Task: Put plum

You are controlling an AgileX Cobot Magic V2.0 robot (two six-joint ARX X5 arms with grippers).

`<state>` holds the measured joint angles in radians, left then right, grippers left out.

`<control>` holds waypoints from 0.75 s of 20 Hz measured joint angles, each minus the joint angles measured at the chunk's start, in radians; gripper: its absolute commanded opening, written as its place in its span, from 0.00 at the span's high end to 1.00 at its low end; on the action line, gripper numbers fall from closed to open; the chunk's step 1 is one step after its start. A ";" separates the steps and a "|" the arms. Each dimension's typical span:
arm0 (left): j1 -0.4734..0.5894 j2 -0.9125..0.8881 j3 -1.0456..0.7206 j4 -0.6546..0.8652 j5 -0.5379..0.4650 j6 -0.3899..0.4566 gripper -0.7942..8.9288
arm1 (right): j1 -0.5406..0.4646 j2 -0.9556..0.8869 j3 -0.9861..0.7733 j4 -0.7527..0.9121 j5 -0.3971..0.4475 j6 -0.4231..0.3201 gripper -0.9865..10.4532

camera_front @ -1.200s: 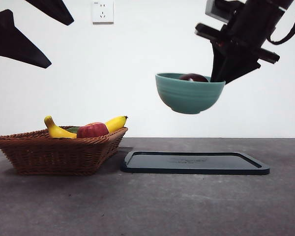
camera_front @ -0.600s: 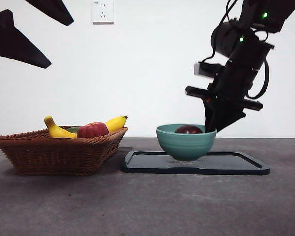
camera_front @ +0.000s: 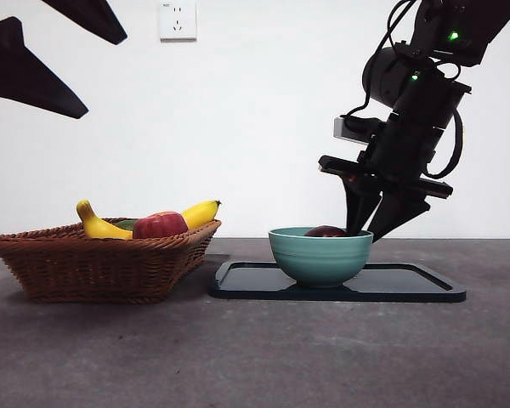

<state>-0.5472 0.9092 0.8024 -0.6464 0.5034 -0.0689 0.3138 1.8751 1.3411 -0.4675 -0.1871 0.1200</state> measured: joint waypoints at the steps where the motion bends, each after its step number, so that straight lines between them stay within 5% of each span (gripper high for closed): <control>1: 0.000 0.000 0.000 0.000 0.000 0.000 0.53 | 0.000 0.000 0.000 0.000 0.000 0.000 0.74; 6: 0.000 0.000 0.000 0.000 0.000 0.000 0.53 | -0.006 -0.049 0.001 -0.042 0.005 0.001 0.74; 15: 0.000 0.000 0.000 0.000 0.000 0.000 0.53 | -0.013 -0.529 0.012 -0.329 -0.035 -0.022 0.74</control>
<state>-0.5472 0.9092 0.8024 -0.6464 0.5034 -0.0689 0.3004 1.3464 1.3529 -0.7967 -0.2218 0.0978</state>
